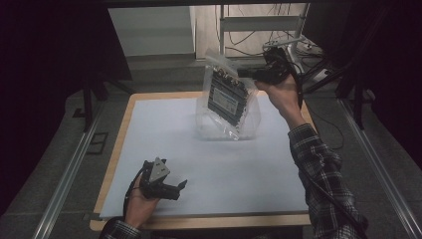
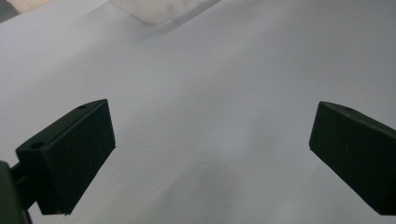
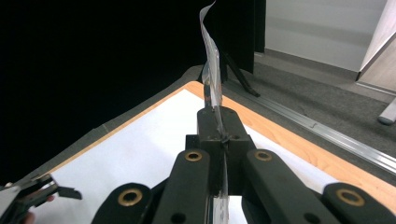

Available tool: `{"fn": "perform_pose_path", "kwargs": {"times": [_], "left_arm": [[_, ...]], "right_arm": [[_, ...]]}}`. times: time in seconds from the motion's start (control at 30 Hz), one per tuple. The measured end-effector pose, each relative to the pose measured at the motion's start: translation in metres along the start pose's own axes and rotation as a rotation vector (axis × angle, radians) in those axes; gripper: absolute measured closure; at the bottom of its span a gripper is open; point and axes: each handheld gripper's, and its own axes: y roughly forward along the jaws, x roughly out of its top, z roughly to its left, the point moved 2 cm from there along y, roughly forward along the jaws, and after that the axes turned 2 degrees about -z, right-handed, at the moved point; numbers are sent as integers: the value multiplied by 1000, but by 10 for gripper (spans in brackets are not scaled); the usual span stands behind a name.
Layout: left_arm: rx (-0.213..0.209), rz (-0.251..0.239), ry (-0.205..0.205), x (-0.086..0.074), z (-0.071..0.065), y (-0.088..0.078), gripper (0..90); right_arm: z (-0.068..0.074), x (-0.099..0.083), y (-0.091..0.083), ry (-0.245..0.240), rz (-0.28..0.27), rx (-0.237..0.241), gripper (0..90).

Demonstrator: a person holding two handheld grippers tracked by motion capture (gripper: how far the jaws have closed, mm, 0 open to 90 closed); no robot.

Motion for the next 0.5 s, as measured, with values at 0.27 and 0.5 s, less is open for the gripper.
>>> {"fn": "perform_pose_path", "kwargs": {"times": [0.27, 0.5], "left_arm": [[-3, -4, -7, 0, 0, 0, 1], [-4, -4, -7, 0, 0, 0, 1]], "right_arm": [[-8, 8, 18, -11, 1, -20, 889], [-16, 10, 34, -17, 6, -44, 889]]}}
